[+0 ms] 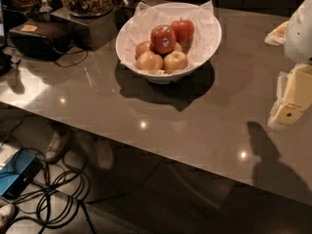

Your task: Pick apple from white bowl

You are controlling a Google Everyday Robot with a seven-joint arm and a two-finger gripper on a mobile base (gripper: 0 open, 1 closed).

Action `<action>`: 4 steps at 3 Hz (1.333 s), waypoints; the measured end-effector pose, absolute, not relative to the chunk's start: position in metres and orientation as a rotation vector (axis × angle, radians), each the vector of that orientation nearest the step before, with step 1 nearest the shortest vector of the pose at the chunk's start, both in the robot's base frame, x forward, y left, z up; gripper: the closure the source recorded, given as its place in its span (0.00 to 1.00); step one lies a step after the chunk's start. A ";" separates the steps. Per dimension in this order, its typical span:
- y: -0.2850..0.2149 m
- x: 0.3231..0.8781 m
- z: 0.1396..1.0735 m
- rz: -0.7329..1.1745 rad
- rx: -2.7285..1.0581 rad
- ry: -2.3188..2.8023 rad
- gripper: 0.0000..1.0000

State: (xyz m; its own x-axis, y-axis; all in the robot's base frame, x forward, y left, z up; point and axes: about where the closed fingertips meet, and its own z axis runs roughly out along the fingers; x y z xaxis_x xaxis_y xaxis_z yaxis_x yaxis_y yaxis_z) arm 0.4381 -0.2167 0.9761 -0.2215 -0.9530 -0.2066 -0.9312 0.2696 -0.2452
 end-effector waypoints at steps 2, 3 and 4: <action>-0.197 0.450 0.983 -0.103 -1.817 2.156 0.00; -0.196 0.451 0.984 -0.106 -1.817 2.150 0.00; -0.183 0.463 0.984 -0.037 -1.784 2.142 0.00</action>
Offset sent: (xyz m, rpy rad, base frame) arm 0.0262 0.0439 0.0111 -0.0366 0.0051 0.1995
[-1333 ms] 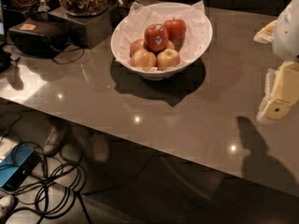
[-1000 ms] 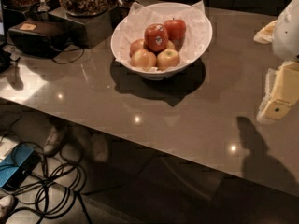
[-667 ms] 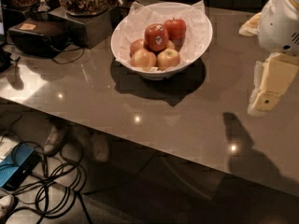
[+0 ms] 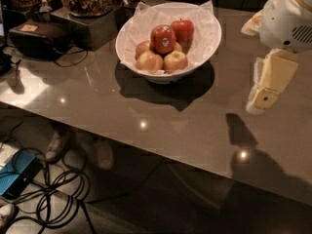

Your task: Pick apple from white bowl

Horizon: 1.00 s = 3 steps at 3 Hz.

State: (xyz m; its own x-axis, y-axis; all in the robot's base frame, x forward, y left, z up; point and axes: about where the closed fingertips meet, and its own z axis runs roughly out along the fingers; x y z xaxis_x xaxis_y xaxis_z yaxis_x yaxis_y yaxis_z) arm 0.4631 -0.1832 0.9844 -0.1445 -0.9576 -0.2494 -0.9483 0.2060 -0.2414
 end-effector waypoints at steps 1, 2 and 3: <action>-0.151 0.506 1.007 0.024 -1.703 2.159 0.00; -0.143 0.511 1.012 0.018 -1.701 2.138 0.00; -0.130 0.523 1.018 0.080 -1.626 2.120 0.00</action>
Offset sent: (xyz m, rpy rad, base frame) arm 0.0767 0.0578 0.0418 0.0222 0.0239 -0.0810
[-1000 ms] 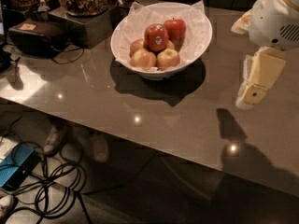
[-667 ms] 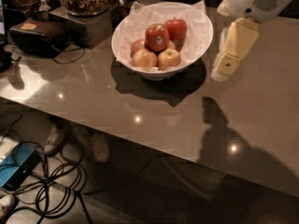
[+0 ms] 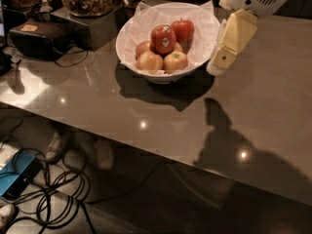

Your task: Pick apple from white bowl

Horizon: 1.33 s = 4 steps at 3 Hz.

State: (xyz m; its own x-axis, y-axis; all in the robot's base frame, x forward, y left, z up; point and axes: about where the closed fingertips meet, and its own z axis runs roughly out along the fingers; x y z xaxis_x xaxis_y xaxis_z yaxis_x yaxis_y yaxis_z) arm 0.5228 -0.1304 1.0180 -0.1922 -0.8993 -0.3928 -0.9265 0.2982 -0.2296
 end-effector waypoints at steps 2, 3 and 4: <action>-0.111 0.545 1.036 0.133 -1.533 2.121 0.08; -0.098 0.561 1.043 0.149 -1.513 2.132 0.08; -0.090 0.578 1.045 0.153 -1.497 2.154 0.08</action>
Offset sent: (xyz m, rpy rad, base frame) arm 0.0429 0.0395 0.0404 0.1012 -0.0103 -0.0725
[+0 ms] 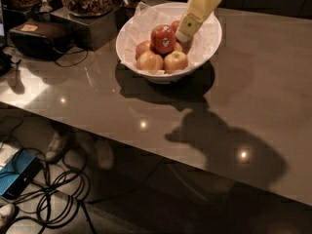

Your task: Pick apple from white bowl

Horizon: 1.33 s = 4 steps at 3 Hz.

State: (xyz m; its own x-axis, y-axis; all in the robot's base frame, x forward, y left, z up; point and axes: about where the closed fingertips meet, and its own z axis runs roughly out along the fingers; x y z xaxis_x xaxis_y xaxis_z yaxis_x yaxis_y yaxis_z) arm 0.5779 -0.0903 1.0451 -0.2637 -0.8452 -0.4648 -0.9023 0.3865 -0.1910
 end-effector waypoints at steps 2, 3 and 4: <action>-0.073 0.592 1.045 0.193 -1.507 2.095 0.00; -0.055 0.602 1.044 0.220 -1.497 2.092 0.00; -0.040 0.616 1.032 0.241 -1.489 2.126 0.12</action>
Offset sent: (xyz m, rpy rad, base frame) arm 0.0161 0.0285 -0.0018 0.0578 -0.0184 0.0515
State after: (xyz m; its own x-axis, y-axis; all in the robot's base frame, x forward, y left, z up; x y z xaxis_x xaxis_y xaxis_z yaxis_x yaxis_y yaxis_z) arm 0.6157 -0.0399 1.0320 -0.2530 -0.8196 -0.5140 -0.9138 0.3770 -0.1514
